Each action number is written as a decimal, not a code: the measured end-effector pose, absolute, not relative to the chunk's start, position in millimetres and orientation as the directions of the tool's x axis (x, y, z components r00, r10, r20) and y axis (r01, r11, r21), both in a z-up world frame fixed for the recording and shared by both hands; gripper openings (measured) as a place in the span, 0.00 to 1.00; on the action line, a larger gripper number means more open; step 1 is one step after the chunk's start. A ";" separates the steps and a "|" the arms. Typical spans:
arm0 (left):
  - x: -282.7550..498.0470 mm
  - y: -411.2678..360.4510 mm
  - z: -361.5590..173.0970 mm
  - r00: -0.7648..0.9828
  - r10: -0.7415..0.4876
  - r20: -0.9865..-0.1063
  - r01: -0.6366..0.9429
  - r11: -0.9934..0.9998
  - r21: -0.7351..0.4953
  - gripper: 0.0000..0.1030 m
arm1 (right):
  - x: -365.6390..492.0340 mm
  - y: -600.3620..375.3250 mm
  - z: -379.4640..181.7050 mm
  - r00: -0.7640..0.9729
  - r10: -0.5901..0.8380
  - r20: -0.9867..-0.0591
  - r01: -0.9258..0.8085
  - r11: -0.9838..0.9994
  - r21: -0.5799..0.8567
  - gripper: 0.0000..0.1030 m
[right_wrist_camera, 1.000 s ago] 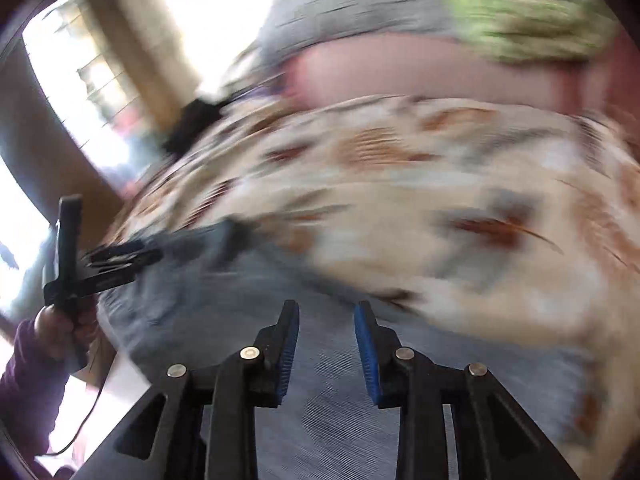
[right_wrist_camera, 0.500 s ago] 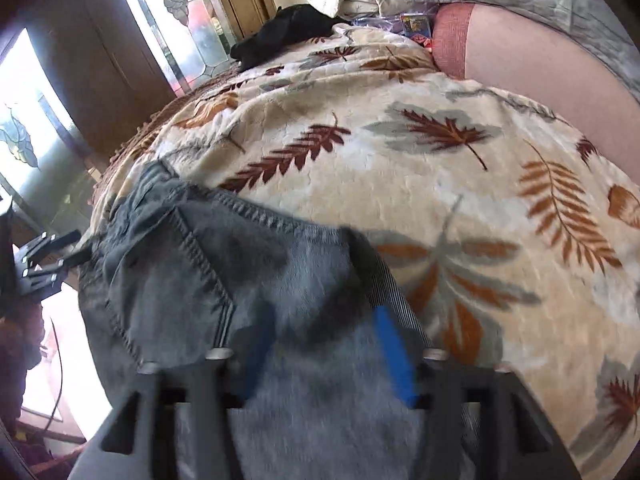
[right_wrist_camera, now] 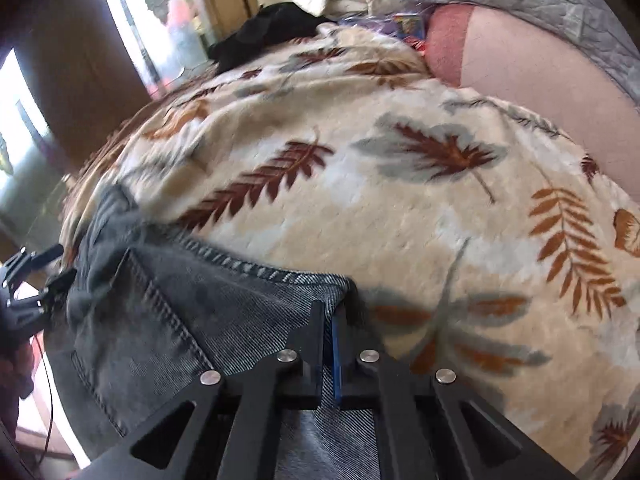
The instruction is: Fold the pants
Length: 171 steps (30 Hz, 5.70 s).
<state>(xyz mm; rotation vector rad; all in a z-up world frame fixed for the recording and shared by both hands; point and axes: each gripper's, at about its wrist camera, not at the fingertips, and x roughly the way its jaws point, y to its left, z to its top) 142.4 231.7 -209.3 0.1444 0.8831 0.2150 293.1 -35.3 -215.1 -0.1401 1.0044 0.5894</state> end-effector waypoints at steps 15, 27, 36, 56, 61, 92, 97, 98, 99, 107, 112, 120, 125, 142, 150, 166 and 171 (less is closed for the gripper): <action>117.4 193.5 -163.4 0.675 0.208 -0.708 -0.092 0.976 0.200 0.54 | 240.6 -156.2 -180.5 0.459 0.459 -0.761 -0.275 0.887 0.370 0.27; 129.6 99.2 -215.9 0.609 0.223 -0.761 0.090 0.934 0.345 0.58 | 155.5 -174.3 -235.8 0.462 0.319 -0.827 -0.136 0.947 0.290 0.27; 133.1 86.3 -205.5 0.551 0.322 -0.769 0.047 0.909 0.414 0.64 | 103.8 -308.7 -241.0 0.539 0.237 -0.808 0.060 0.947 0.317 0.27; 91.2 -87.0 -224.8 0.559 0.134 -0.818 0.383 0.833 0.399 0.64 | -0.6 -355.2 -230.6 0.563 0.213 -0.799 0.101 0.941 0.322 0.27; 96.2 -76.9 -219.2 0.527 0.136 -0.839 0.391 0.838 0.381 0.66 | -18.7 -360.5 -232.2 0.553 0.233 -0.800 0.119 0.928 0.352 0.27; 46.1 -194.7 -229.0 0.388 -0.196 -0.901 0.631 0.768 0.105 0.67 | 115.2 -404.8 -235.3 0.598 0.256 -0.760 0.226 0.856 0.466 0.26; 42.4 -167.5 -209.5 0.438 -0.203 -0.876 0.588 0.801 0.109 0.67 | 90.3 -409.1 -218.5 0.661 0.271 -0.700 0.195 0.839 0.509 0.27; 42.5 -157.6 -203.5 0.464 -0.189 -0.865 0.566 0.815 0.125 0.67 | 84.8 -408.5 -213.9 0.672 0.278 -0.687 0.185 0.835 0.518 0.27; 43.8 -145.2 -197.5 0.487 -0.176 -0.856 0.539 0.831 0.136 0.67 | 77.6 -406.5 -209.7 0.683 0.289 -0.671 0.167 0.832 0.529 0.27; 75.2 -6.6 -170.2 0.625 0.102 -0.774 0.192 0.941 0.279 0.69 | 49.7 -327.1 -189.6 0.663 0.412 -0.625 -0.083 0.870 0.485 0.27; 104.9 97.2 -172.6 0.585 0.284 -0.759 -0.058 0.949 0.311 0.69 | 35.2 -261.9 -199.9 0.590 0.462 -0.662 -0.208 0.879 0.429 0.27; 137.2 194.6 -208.4 0.472 0.333 -0.817 -0.227 0.941 0.252 0.72 | 40.3 -226.7 -230.3 0.480 0.411 -0.775 -0.218 0.912 0.348 0.27; 167.3 193.5 -178.9 0.533 0.355 -0.768 -0.200 0.935 0.293 0.71 | 39.0 -222.4 -237.4 0.453 0.400 -0.797 -0.240 0.915 0.323 0.27; 262.0 148.8 -213.4 0.532 0.454 -0.715 0.124 0.793 0.596 0.69 | 57.3 -217.9 -239.4 0.490 0.443 -0.751 -0.233 0.896 0.377 0.27; 303.2 162.7 -231.2 0.508 0.490 -0.709 0.051 0.804 0.593 0.70 | 66.3 -224.3 -246.0 0.474 0.486 -0.734 -0.209 0.872 0.443 0.27; 147.8 91.4 -97.7 0.766 0.196 -0.612 0.012 0.948 0.319 0.84 | 25.2 -256.8 -178.6 0.691 0.449 -0.567 -0.182 0.866 0.465 0.28; 107.4 33.2 -71.9 0.798 0.079 -0.597 0.062 0.975 0.213 0.84 | -4.9 -269.0 -145.4 0.775 0.330 -0.539 -0.100 0.906 0.412 0.57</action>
